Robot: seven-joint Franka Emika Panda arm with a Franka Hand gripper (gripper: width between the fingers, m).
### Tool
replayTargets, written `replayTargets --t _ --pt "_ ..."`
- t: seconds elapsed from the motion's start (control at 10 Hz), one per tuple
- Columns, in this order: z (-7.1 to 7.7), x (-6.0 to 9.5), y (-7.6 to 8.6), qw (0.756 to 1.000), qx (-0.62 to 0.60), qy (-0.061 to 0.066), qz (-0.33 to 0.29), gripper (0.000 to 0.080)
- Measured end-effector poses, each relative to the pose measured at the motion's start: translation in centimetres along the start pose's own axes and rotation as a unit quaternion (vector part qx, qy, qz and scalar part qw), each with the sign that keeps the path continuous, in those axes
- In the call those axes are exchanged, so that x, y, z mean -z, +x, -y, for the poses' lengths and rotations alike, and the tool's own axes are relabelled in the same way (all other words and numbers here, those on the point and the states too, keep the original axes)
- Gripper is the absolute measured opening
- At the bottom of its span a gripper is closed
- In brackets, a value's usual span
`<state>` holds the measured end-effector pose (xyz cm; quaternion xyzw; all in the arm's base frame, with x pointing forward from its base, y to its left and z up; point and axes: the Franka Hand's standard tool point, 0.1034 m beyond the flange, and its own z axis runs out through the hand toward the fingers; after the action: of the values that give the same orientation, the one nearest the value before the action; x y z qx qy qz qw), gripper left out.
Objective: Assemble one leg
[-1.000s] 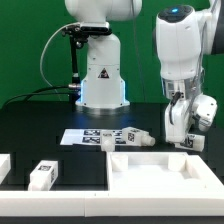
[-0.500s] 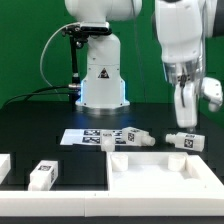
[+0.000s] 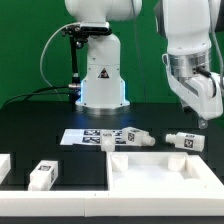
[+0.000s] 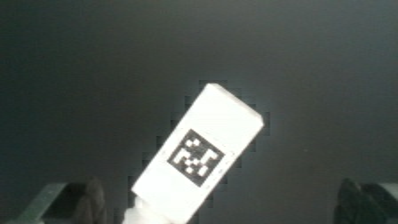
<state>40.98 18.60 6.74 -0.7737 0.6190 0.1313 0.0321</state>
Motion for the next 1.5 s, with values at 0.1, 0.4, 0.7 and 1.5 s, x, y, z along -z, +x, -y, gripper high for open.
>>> replayTargets --t 0.1,0.4,0.7,1.5 --pt "0.4 -0.1 -0.1 0.996 0.085 -0.007 -0.012 0.0649" --pt "1.1 -0.2 -1.1 0.952 0.304 -0.01 -0.031 0.0649" --pt "0.8 -0.6 -1.6 0.907 0.421 -0.018 -0.031 0.0649" --pt "1.7 -1.1 -0.9 0.652 0.754 -0.055 -0.058 0.0649"
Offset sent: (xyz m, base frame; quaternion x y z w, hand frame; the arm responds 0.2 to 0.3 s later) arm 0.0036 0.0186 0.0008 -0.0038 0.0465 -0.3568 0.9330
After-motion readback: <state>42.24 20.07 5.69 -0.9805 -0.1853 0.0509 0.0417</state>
